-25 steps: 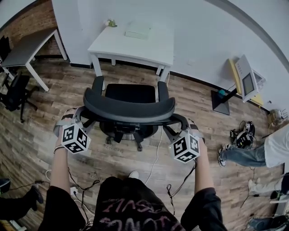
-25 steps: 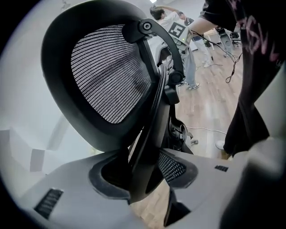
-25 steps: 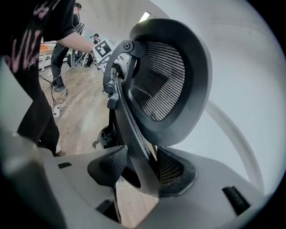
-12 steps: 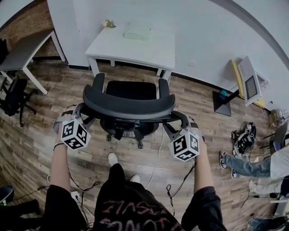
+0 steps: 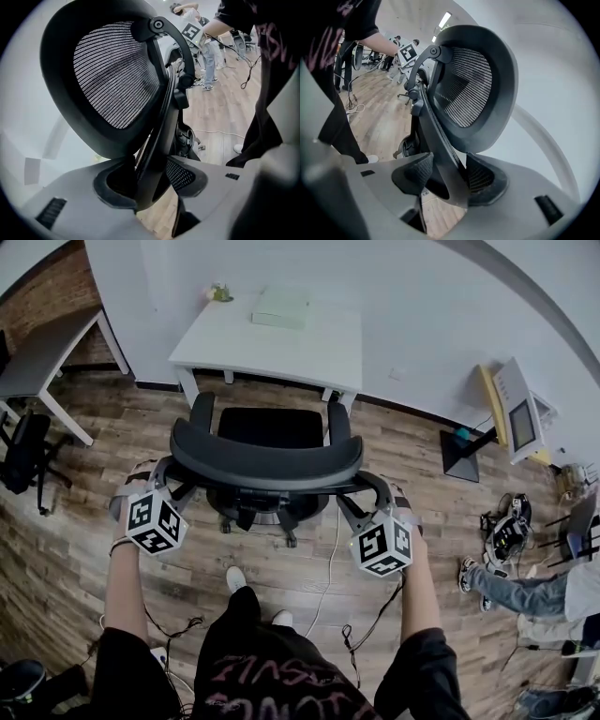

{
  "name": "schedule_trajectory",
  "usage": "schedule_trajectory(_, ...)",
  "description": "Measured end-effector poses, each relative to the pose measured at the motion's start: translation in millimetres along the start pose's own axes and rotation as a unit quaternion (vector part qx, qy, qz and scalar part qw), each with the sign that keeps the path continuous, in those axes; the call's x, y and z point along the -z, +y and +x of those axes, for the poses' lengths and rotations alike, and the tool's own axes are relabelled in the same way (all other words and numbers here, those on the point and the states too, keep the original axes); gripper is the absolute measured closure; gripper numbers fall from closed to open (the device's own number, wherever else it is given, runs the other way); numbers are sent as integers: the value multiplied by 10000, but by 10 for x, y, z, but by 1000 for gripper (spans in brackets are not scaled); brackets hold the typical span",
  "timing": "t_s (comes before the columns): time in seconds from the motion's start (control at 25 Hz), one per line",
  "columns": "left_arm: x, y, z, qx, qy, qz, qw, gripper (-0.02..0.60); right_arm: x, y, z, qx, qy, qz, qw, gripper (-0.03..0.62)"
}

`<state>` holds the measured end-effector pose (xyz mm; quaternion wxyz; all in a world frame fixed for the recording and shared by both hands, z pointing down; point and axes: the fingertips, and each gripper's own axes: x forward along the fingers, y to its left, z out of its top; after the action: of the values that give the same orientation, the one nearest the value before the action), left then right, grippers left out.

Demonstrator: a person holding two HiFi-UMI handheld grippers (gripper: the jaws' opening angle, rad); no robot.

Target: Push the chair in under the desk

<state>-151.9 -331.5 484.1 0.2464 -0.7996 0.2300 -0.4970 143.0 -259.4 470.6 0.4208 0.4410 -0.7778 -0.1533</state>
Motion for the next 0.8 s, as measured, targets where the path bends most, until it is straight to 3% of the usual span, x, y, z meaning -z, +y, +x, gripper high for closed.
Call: schedule_trajectory(0.8,-87,-93,-27,316,181,-60,9993,374,75,-49,0,34,-106,23,9999,372)
